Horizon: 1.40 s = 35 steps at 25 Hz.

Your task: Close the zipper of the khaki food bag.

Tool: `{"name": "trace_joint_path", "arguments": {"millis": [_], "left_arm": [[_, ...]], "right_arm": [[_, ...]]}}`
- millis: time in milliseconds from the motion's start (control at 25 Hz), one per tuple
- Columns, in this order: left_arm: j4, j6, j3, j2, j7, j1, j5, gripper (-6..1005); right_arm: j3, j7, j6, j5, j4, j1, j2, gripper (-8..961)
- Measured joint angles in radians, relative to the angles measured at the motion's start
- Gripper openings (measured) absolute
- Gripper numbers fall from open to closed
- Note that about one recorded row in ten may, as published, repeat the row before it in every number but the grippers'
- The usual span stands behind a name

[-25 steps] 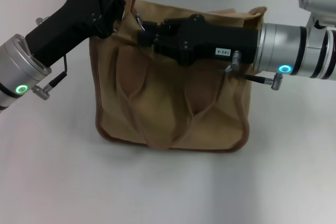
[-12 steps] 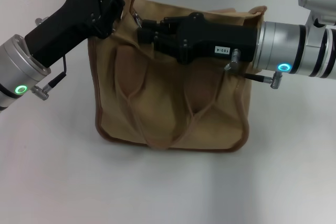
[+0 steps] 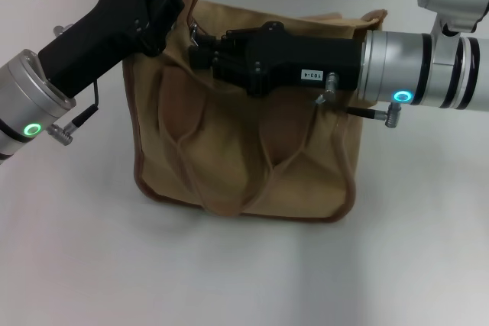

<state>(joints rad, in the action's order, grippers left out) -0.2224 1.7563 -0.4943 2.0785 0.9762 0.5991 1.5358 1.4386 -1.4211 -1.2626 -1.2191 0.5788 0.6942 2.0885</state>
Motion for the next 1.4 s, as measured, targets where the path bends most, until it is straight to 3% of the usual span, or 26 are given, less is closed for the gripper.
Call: {"name": "trace_joint_path", "arguments": {"millis": [600, 1400], "left_arm": [[0.000, 0.001, 0.002, 0.000, 0.000, 0.000, 0.000, 38], [0.000, -0.001, 0.005, 0.002, 0.000, 0.003, 0.000, 40]], "right_arm": [[0.002, 0.002, -0.006, -0.004, 0.000, 0.002, -0.003, 249], [0.013, -0.028, 0.011, -0.005, -0.009, 0.012, -0.006, 194]]}}
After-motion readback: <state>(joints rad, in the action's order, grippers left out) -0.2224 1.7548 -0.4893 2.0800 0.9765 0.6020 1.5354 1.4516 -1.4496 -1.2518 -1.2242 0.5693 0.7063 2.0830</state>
